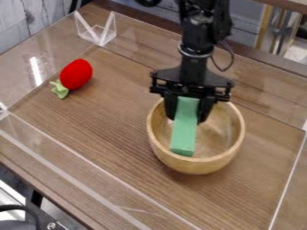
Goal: Remove the green stick from the brown bowl and put it on the table
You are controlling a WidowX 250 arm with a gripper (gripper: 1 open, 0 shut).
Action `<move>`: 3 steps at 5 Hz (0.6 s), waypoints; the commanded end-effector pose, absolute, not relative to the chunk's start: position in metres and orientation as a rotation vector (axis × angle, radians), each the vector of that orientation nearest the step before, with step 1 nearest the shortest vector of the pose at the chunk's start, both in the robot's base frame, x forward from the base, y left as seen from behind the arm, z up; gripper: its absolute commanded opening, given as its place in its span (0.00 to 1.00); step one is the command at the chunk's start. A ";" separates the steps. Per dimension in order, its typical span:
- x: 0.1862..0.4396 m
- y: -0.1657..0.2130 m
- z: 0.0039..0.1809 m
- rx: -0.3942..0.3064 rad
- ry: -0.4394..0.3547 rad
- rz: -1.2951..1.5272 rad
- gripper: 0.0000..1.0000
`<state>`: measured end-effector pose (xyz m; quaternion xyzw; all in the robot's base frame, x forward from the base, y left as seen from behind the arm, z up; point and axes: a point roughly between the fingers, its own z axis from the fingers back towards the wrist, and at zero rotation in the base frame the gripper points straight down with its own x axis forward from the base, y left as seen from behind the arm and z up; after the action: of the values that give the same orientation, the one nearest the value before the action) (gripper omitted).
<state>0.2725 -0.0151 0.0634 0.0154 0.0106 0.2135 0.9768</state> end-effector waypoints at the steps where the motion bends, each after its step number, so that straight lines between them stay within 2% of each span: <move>1: 0.273 -0.005 0.092 0.004 -0.048 0.434 0.00; 2: 0.261 0.001 0.103 -0.010 -0.059 0.408 0.00; 3: 0.248 0.010 0.106 -0.019 -0.065 0.388 0.00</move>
<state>0.2446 0.0086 0.0954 -0.0066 -0.0114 0.1960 0.9805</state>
